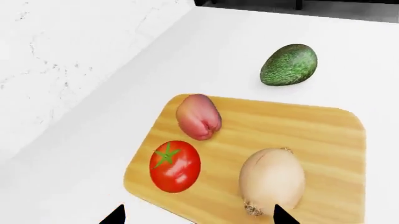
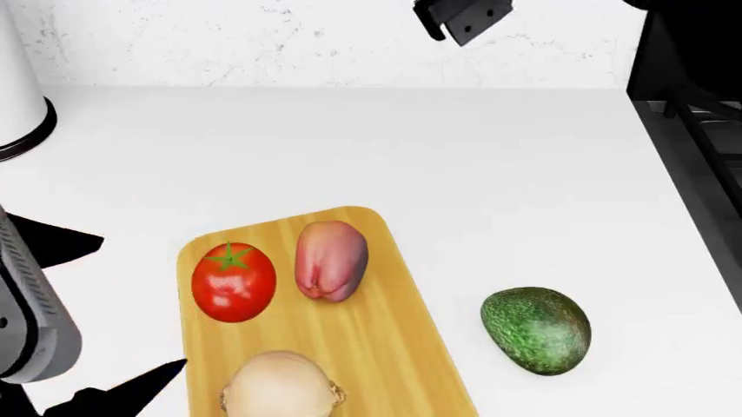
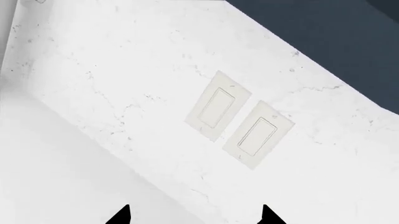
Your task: Place the avocado, onion, tomato and bell pepper on the cutting board.
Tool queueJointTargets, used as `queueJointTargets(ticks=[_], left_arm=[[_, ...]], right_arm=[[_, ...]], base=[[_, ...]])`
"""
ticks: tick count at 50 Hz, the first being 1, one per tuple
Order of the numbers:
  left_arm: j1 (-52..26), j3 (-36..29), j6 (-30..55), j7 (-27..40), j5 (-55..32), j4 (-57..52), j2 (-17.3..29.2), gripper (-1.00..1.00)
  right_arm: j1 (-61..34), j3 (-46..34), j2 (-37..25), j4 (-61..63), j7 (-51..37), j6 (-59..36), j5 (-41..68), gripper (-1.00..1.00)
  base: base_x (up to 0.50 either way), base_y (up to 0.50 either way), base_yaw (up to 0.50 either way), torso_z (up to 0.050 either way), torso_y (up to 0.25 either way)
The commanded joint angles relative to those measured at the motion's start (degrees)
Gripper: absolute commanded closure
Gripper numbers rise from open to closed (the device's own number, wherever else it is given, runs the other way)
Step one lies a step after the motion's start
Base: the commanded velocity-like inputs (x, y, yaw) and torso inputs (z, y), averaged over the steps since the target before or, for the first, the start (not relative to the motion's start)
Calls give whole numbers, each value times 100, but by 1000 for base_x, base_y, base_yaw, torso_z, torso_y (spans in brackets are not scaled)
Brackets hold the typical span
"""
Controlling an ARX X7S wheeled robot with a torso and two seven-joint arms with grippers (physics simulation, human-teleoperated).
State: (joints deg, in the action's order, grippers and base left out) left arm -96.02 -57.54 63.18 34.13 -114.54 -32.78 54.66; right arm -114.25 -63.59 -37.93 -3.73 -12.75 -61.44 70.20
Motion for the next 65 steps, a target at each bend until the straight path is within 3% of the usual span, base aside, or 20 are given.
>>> queueJointTargets(ticks=[1,13,20,26,38,56,65], left_arm=[[157,352,-554,413,165,-248,850,-100],[467,721,-1321,632,667,-440,1472,-100],[489,1070,-1958,929,483,-784,2027,-100],[757,1158,-2508,1019,705,-922,2585,-100],[1010,1164,-3145,1074,815,-1117,3149,-100],[909,1340,-3162,1085,704,-1187,3494,-100],[914,1381,-3139,1108,724,-1114,3441,-100]], right_arm=[[-287,-269,-6,88,255,-454,-63,-100],[-463,-547,81,-85,779,-798,-74,-100],[-584,-700,38,80,1051,-1085,24,-100],[-732,-839,22,211,1335,-1267,38,-100],[-970,-1252,-21,396,2002,-1432,-184,-100],[-631,-1670,-4,447,2496,-1232,-419,-100],[-613,-1843,-58,530,2725,-1209,-519,-100]], base=[[0,0,0,0,0],[0,0,0,0,0],[0,0,0,0,0],[0,0,0,0,0],[0,0,0,0,0],[0,0,0,0,0],[0,0,0,0,0]])
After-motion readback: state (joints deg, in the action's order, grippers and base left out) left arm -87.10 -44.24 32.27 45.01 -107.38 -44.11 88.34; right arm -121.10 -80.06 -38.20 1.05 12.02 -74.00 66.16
